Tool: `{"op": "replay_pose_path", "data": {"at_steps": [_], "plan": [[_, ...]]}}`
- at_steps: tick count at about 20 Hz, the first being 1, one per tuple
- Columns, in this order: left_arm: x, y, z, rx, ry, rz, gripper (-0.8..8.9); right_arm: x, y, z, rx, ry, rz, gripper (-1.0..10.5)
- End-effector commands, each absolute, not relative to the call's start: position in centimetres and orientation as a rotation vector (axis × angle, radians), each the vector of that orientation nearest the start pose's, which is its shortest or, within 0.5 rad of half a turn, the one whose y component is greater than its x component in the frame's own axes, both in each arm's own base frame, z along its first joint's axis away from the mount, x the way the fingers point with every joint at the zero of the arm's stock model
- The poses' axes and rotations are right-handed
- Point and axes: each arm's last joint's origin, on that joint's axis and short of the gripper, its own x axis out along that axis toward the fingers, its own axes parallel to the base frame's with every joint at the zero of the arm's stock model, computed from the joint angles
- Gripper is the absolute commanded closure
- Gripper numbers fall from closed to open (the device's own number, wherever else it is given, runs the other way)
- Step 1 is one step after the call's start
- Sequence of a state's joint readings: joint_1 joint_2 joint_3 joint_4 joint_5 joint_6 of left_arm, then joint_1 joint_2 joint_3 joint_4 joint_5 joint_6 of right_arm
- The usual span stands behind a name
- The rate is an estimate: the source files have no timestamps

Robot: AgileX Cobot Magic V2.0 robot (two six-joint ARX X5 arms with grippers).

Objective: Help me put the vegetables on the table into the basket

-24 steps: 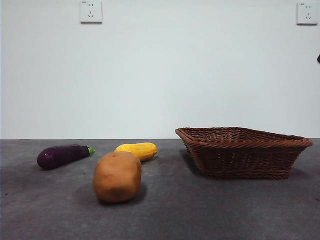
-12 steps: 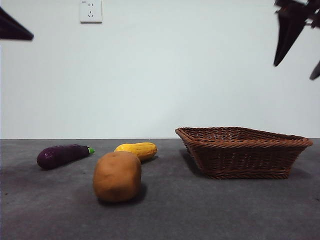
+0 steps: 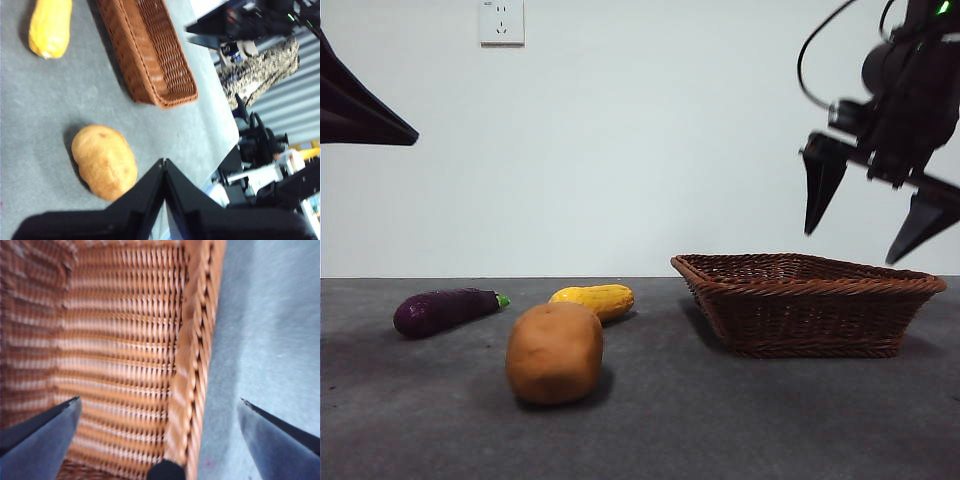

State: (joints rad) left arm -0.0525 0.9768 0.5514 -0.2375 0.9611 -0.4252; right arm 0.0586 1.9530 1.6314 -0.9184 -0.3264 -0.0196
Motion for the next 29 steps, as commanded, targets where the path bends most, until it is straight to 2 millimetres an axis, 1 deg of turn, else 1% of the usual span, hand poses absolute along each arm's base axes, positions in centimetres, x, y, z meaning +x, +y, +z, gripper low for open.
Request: {"op": "replay_pose_path", "data": {"at_steps": [1,3,4,6,7,8,9,10,13,16,18,19,21,23,24,26,28,29], "plan": [[18.6,-3.7,22.1,-0.632,0.832,-0.875,8.17,41.1,3.3,22.5,0.129,1.265,0.37,2.6],[18.7,-4.0,21.9,-0.616,0.837,-0.889,8.17,41.6,3.0,21.7,0.133,1.295,0.369,2.6],[18.8,-4.0,21.8,-0.612,0.84,-0.893,8.17,41.9,2.9,21.2,0.141,1.313,0.372,3.1],[18.9,-4.0,21.7,-0.607,0.842,-0.894,8.17,42.0,2.9,20.2,0.174,1.353,0.394,4.6],[18.9,-4.0,21.7,-0.58,0.828,-0.905,8.17,41.9,2.9,19.6,0.194,1.389,0.407,5.6],[18.9,-4.0,21.6,-0.556,0.815,-0.898,8.17,42.0,2.9,19.0,0.2,1.413,0.405,7.0],[19.0,-3.9,21.6,-0.544,0.813,-0.862,8.17,42.0,2.9,18.6,0.202,1.425,0.404,8.6],[19.0,-3.9,21.6,-0.535,0.812,-0.835,8.17,42.1,2.9,18.5,0.201,1.427,0.406,9.6],[19.5,-3.9,22.1,-0.524,0.8,-0.814,8.18,42.0,2.7,18.8,0.208,1.427,0.404,9.6],[21.2,-4.2,23.9,-0.509,0.795,-0.818,8.18,41.9,2.3,19.7,0.217,1.447,0.401,9.6],[22.9,-4.8,25.4,-0.45,0.825,-0.787,8.18,41.9,1.9,20.7,0.234,1.447,0.412,9.6],[23.9,-5.3,26.2,-0.392,0.85,-0.764,8.17,41.8,1.9,21.4,0.233,1.447,0.412,9.6],[26.0,-6.7,27.7,-0.261,0.917,-0.712,8.14,41.4,1.5,22.7,0.235,1.425,0.406,9.6],[28.7,-8.3,28.7,-0.152,0.983,-0.661,8.06,40.8,1.4,24.3,0.226,1.382,0.412,9.6],[30.1,-9.2,29.1,-0.117,1.015,-0.645,7.52,40.6,1.2,25.1,0.227,1.365,0.409,9.6],[33.0,-10.9,29.6,-0.05,1.073,-0.581,4.95,39.9,0.9,26.5,0.225,1.332,0.406,9.6],[35.6,-12.6,29.6,0.047,1.091,-0.578,4.3,39.2,0.1,27.7,0.236,1.31,0.394,9.6],[36.6,-13.4,29.4,0.081,1.107,-0.586,3.3,38.9,-0.1,28.3,0.24,1.304,0.391,9.6]]}}
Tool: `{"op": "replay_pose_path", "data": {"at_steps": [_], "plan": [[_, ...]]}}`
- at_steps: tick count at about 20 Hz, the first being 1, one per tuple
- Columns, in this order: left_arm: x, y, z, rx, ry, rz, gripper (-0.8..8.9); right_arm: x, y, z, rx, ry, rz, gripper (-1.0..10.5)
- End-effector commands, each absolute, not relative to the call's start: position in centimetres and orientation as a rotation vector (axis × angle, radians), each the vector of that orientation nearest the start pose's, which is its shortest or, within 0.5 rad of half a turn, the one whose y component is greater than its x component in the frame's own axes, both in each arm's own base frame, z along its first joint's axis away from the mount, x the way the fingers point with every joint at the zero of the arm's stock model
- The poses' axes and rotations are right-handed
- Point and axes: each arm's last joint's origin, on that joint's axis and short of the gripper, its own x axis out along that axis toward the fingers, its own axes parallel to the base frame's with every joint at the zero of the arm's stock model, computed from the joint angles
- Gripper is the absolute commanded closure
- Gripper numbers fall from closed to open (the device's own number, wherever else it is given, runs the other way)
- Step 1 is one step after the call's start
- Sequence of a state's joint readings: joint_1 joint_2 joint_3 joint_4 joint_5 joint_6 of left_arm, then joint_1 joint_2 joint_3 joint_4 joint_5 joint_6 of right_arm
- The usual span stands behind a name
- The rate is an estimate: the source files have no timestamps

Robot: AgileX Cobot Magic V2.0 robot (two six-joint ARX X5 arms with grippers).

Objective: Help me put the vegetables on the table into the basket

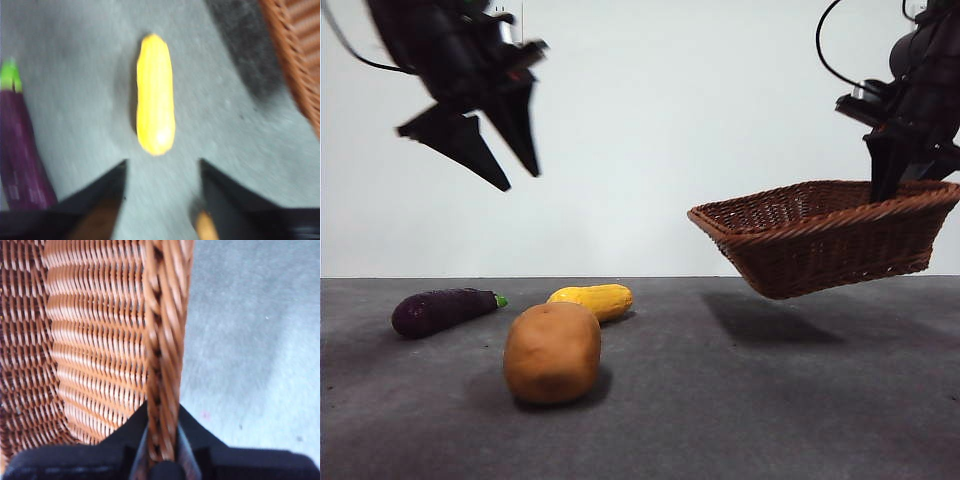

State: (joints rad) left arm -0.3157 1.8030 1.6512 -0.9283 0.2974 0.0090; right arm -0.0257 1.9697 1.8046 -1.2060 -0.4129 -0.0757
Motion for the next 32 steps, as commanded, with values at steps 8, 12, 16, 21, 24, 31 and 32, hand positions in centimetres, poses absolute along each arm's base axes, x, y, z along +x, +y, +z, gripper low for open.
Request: {"op": "replay_pose_path", "data": {"at_steps": [8,12,16,21,24,31,32], "plan": [[41.0,-17.7,22.9,0.271,1.212,-0.588,1.73,36.2,-1.7,32.0,0.235,1.249,0.331,9.6],[41.7,-18.8,20.3,0.295,1.234,-0.586,1.76,35.2,-1.7,33.1,0.232,1.238,0.328,9.6],[42.0,-19.8,17.3,0.307,1.292,-0.573,1.9,34.9,-1.7,33.2,0.232,1.252,0.331,9.6],[41.6,-21.1,17.4,0.367,1.256,-0.553,7.78,34.9,-1.7,33.2,0.232,1.252,0.331,9.6],[41.4,-21.4,17.5,0.371,1.264,-0.562,8.22,34.9,-1.7,33.2,0.232,1.251,0.33,9.6],[37.7,-20.3,26.6,0.249,1.193,-0.587,8.22,34.9,-1.5,33.2,0.24,1.257,0.326,9.6],[36.7,-20.3,28.6,0.223,1.154,-0.603,8.22,34.8,-1.2,33.1,0.235,1.27,0.328,9.6]]}}
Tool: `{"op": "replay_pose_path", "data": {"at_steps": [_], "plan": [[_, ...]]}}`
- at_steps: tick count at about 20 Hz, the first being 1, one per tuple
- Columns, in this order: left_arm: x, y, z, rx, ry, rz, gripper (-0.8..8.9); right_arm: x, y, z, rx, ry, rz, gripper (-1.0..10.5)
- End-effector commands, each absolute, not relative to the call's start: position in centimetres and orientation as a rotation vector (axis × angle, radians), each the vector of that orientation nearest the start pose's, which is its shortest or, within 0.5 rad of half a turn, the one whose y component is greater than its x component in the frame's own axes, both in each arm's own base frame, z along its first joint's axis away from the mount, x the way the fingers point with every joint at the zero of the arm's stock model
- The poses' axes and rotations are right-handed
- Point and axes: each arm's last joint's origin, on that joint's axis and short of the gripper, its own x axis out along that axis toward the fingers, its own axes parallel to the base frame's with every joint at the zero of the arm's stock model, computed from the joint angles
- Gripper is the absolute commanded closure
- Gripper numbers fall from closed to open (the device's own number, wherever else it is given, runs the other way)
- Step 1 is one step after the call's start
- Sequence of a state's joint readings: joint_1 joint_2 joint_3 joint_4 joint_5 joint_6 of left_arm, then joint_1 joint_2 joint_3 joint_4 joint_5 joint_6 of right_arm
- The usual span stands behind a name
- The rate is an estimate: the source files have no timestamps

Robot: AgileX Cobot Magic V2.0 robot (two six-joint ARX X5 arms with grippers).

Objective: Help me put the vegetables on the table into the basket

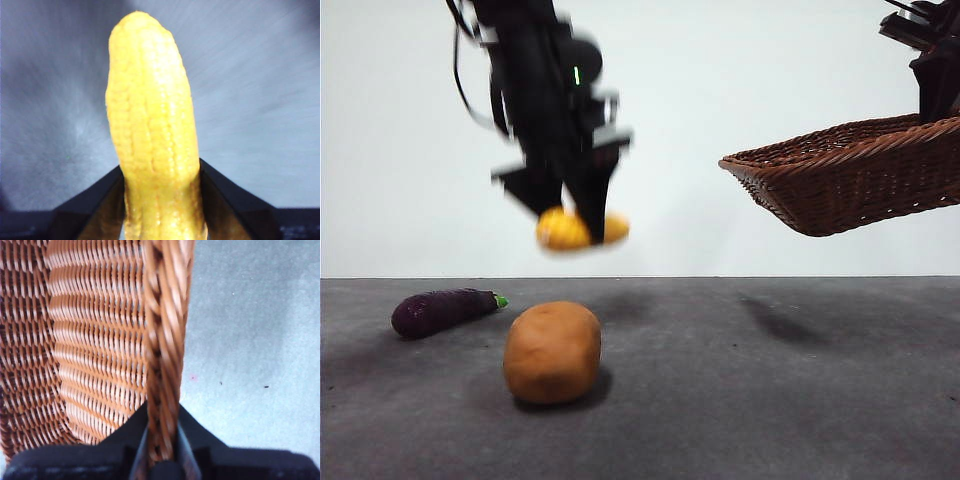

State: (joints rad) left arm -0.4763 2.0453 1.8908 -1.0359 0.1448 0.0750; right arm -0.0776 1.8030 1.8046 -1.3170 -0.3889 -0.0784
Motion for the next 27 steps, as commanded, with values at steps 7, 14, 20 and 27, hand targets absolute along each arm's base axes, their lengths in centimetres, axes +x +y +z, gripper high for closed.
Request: {"op": "replay_pose_path", "data": {"at_steps": [7,14,20,27], "plan": [[30.9,-24.0,35.7,0.071,0.944,-0.768,8.19,34.3,4.4,32.8,0.082,1.343,0.356,9.6],[32.8,-25.9,31.9,0.013,1.047,-0.694,8.1,33.4,10.0,32.8,-0.026,1.329,0.5,9.6],[33.1,-26.2,31.3,0.012,1.048,-0.691,1.22,33.1,9.9,32.8,-0.033,1.354,0.507,9.6],[28.5,-23.8,34.9,0.178,1.127,-0.648,1.26,33.2,9.7,32.8,-0.034,1.349,0.504,9.6]]}}
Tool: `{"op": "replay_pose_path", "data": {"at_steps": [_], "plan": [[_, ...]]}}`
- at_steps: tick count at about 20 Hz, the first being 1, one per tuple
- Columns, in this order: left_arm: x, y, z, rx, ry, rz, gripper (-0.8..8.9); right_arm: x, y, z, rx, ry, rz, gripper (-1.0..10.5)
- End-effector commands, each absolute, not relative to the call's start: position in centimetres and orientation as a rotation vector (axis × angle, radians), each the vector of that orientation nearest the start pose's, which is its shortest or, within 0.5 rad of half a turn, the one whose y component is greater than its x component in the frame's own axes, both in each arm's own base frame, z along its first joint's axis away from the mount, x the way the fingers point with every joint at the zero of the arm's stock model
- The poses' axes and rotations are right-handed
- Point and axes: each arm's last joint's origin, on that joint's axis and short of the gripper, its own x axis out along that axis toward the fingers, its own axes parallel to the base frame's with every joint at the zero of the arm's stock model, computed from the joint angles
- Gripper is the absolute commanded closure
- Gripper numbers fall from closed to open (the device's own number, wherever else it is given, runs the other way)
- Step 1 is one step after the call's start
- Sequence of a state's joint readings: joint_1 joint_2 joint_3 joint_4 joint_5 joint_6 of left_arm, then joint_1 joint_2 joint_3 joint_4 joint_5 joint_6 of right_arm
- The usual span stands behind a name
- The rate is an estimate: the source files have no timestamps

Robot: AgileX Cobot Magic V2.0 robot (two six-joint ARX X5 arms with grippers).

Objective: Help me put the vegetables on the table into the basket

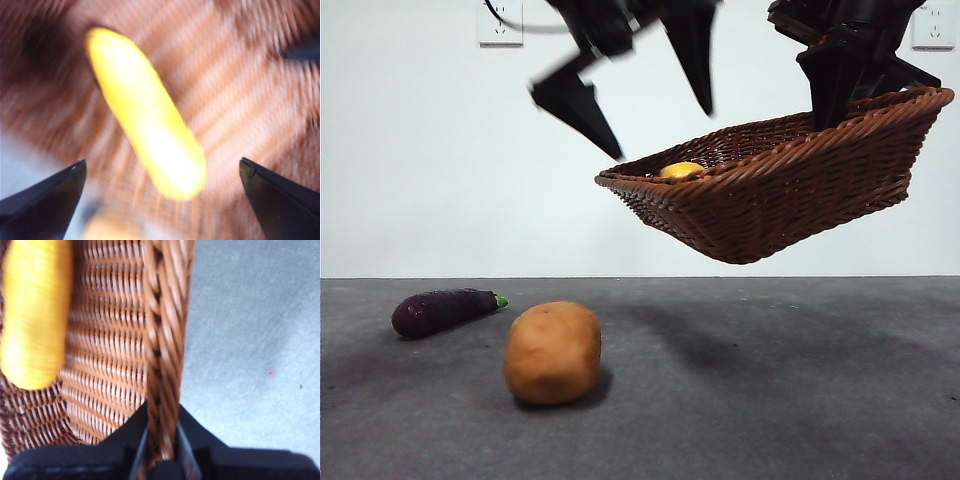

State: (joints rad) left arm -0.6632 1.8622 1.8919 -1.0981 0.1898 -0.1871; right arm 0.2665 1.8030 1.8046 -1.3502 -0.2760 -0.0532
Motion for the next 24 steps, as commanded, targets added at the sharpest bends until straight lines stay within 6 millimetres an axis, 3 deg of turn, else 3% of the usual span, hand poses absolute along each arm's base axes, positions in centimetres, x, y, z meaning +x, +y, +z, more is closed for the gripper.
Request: {"op": "replay_pose_path", "data": {"at_steps": [1,3,6,8,10,15,17,21,24], "plan": [[27.1,-23.3,35.7,0.244,1.132,-0.593,1.26,33.3,9.5,32.7,-0.032,1.346,0.497,9.6],[24.2,-23.1,36.9,0.352,1.136,-0.534,1.26,33.4,9.2,32.7,-0.03,1.346,0.487,9.5],[19.8,-23.9,39.5,0.33,1.051,-0.58,1.27,33.4,8.6,32.7,-0.036,1.358,0.471,9.5],[17.5,-24.9,39.7,0.385,0.996,-0.554,1.27,33.6,7.7,32.7,-0.023,1.361,0.453,9.5],[16.2,-25.4,38.2,0.41,1.041,-0.559,1.26,33.8,6.6,32.7,-0.001,1.361,0.425,9.5],[16.5,-24.3,30.5,0.463,1.214,-0.274,1.26,34.3,3.6,32.7,0.06,1.352,0.355,9.5],[17.2,-24.1,27.9,0.412,1.253,-0.275,1.26,34.4,3.1,32.7,0.071,1.341,0.342,9.5],[19.1,-23.7,24.3,0.241,1.265,-0.344,1.26,34.4,3.0,32.7,0.081,1.341,0.349,9.5],[20.6,-22.4,23.5,0.176,1.265,-0.284,1.26,34.4,3.1,32.7,0.091,1.339,0.363,9.6]]}}
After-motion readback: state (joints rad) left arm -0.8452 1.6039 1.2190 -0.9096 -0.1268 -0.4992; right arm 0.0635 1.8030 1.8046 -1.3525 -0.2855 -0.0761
